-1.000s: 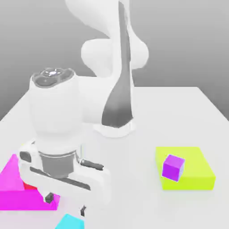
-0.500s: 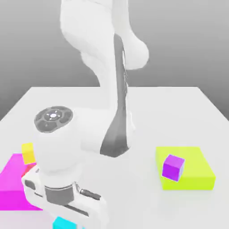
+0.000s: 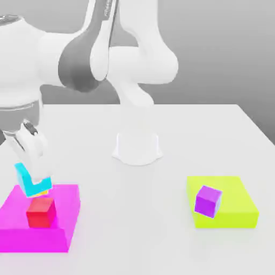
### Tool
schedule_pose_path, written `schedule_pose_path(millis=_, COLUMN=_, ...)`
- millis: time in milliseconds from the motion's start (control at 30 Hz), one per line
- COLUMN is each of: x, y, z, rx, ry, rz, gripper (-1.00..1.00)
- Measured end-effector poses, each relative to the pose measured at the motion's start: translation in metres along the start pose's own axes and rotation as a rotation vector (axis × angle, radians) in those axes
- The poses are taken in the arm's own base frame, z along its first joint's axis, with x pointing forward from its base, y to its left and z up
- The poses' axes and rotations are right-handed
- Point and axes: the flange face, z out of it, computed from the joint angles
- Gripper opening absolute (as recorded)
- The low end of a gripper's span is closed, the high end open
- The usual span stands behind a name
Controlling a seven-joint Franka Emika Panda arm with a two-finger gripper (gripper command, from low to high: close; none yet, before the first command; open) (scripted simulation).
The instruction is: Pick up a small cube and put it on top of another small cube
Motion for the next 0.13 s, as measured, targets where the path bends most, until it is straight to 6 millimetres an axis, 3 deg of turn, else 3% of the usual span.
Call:
schedule_pose_path(millis=33, x=-0.0004, y=0.0007, z=0.0113, rx=0.0, ry=0.0, rz=0.0, gripper=1.0)
schedule_pose_path(millis=133, x=-0.0003, y=0.0007, z=0.0113, rx=0.0, ry=0.0, rz=0.0, gripper=1.0)
